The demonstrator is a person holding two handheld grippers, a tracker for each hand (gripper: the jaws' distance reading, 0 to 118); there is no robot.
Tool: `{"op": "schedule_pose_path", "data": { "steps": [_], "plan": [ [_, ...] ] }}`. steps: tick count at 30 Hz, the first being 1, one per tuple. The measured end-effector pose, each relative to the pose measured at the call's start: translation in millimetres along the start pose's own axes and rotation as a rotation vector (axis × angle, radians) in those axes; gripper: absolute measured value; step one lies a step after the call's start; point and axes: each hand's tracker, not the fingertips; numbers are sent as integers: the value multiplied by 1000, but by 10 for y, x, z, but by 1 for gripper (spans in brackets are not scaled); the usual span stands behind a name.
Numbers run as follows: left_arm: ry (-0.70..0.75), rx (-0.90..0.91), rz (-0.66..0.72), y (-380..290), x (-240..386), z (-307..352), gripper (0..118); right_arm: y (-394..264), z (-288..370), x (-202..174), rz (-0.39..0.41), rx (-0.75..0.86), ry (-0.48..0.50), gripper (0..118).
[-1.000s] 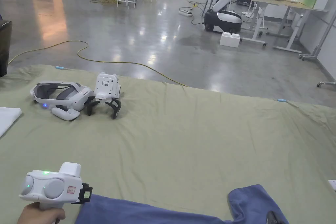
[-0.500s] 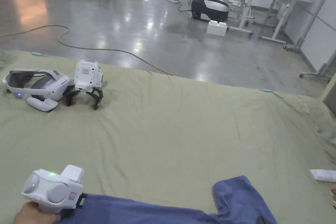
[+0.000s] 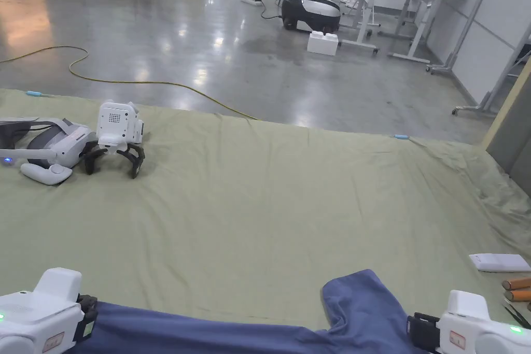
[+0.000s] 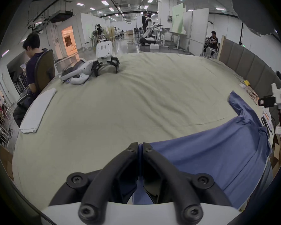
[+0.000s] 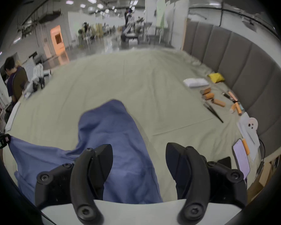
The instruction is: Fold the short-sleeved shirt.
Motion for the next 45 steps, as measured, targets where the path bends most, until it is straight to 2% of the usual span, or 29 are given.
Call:
{"op": "schedule_pose_path", "data": {
  "steps": [5, 7, 9, 11, 12, 13, 14, 16, 18, 20, 24, 31, 39, 45],
  "plan": [
    [1, 13, 51, -110, 22, 98, 1, 80, -515, 49, -13, -112, 26, 71],
    [9, 5, 55, -160, 46, 99, 1, 77, -668, 49, -21, -166, 65, 68],
    [14, 0, 53, -218, 78, 115, 1, 60, -818, 20, -8, -212, 62, 64],
    [15, -13, 54, -253, 90, 115, 1, 46, -862, -18, 8, -213, 31, 41],
    [18, -17, 55, -272, 96, 118, 1, 58, -861, -35, 13, -200, 30, 35],
    [18, -18, 55, -287, 100, 123, 1, 75, -845, -41, 15, -199, 39, 22],
    [19, -24, 54, -285, 110, 114, 1, 86, -828, -45, 15, -196, 47, 1],
    [18, -29, 56, -299, 108, 125, 1, 80, -766, -100, -3, -182, 70, 0],
    [19, -21, 58, -298, 91, 135, 1, 75, -677, -116, 53, -133, 41, 0],
    [15, -14, 56, -275, 64, 175, 1, 78, -506, -91, 67, -83, 44, 0],
    [-3, 25, 66, -222, -30, 325, 1, 44, 144, -22, 19, 46, 83, 0],
    [-48, 96, 77, -280, -205, 803, 1, -319, 1231, 68, 79, 146, 96, 0],
    [-79, 112, 103, -780, -227, 1352, 1, -1134, 1780, 165, 161, 79, 60, 0],
    [-67, -51, 102, -1470, -146, 1390, 1, -1807, 1647, 175, 236, -59, -3, 0]
  ]
}}
